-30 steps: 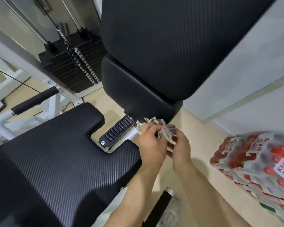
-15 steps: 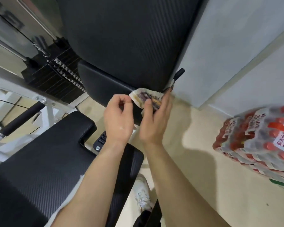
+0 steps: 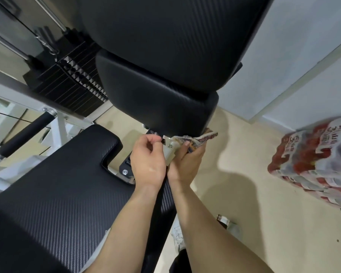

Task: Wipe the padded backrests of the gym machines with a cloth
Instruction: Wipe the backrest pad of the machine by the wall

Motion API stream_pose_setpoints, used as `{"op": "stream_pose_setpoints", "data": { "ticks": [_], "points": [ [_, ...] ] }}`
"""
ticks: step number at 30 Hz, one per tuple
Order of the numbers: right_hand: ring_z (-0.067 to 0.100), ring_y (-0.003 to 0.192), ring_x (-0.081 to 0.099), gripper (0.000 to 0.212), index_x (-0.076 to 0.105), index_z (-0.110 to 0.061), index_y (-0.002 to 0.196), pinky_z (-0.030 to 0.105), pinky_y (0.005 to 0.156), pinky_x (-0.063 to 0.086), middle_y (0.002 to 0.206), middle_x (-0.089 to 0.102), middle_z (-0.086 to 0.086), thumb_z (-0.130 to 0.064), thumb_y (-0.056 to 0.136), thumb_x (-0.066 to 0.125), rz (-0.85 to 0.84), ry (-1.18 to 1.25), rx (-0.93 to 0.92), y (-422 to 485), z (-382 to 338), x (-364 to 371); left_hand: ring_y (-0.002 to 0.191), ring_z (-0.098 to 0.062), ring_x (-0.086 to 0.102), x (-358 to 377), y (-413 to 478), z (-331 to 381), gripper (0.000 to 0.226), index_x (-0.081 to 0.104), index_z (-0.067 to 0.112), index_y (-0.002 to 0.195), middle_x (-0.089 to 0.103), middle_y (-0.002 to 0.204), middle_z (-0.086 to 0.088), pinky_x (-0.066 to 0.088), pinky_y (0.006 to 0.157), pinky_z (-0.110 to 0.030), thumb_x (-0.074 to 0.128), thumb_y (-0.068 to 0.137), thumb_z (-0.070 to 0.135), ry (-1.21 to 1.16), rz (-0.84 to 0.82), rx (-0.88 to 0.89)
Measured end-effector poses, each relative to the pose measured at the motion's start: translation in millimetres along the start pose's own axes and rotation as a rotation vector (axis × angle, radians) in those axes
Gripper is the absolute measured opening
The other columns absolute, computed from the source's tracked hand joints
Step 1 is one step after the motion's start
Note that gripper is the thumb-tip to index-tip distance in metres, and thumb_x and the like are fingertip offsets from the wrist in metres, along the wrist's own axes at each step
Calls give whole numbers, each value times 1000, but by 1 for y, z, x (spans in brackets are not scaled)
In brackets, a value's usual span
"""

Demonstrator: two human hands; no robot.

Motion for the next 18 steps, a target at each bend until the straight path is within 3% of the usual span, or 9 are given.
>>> {"op": "stream_pose_setpoints", "data": {
  "ticks": [3, 5, 6, 9, 12, 14, 18],
  "points": [
    [29, 129, 53, 59, 22, -13, 156, 34, 104, 45, 147, 48, 11, -31, 103, 41, -1, 44, 29, 0, 7, 4, 85, -7, 62, 3, 7, -38, 10, 65, 27, 91, 67, 88, 11, 46, 86, -29, 56, 91, 22, -38, -27, -208],
    [28, 126, 56, 60, 19, -16, 157, 38, 103, 47, 146, 51, 12, -34, 103, 38, -12, 108, 75, -5, 8, 7, 92, -19, 66, 14, 6, -66, 11, 67, 24, 92, 70, 92, 3, 52, 95, -39, 59, 85, 27, -153, -88, -418],
    [28, 123, 58, 59, 19, -19, 157, 40, 102, 48, 143, 54, 11, -35, 103, 37, -26, 162, 144, -8, 12, 10, 90, -22, 67, 21, 2, -77, 13, 67, 18, 93, 69, 91, 0, 54, 94, -40, 59, 85, 25, -232, -122, -528],
    [28, 112, 64, 51, 38, -25, 147, 46, 99, 52, 133, 60, 9, -26, 96, 43, -12, 559, 459, -12, 17, 19, 69, -22, 59, 36, -4, -88, 13, 62, 5, 101, 64, 86, -11, 50, 67, -31, 53, 95, 11, -444, -145, -732],
    [23, 81, 62, 28, 62, -12, 109, 36, 75, 53, 100, 66, 13, -24, 98, 39, 4, 867, 754, -11, 18, 29, 66, -24, 59, 49, -3, -81, 13, 61, 1, 96, 64, 94, -18, 47, 57, -29, 49, 96, 6, -555, -215, -808],
    [24, 72, 62, 42, 67, -15, 85, 31, 68, 51, 75, 69, 8, -37, 102, 35, -67, 952, 842, -14, 16, 34, 66, -24, 61, 63, -8, -69, 17, 66, 2, 88, 68, 90, -18, 52, 62, -31, 50, 94, 5, -560, -347, -800],
    [23, 75, 64, 45, 68, -20, 77, 29, 71, 49, 76, 71, 5, -41, 99, 35, -145, 848, 875, -16, 29, 28, 86, -26, 63, 75, -5, -60, 17, 68, 11, 84, 72, 102, -19, 51, 81, -36, 57, 95, 15, -288, -442, -646]
  ]
}}
Point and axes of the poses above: each hand's wrist, its own y-axis towards the middle knuckle, its own x-axis out of the palm, z = x × y, the point moved 9 cm from there along y, towards the middle knuckle
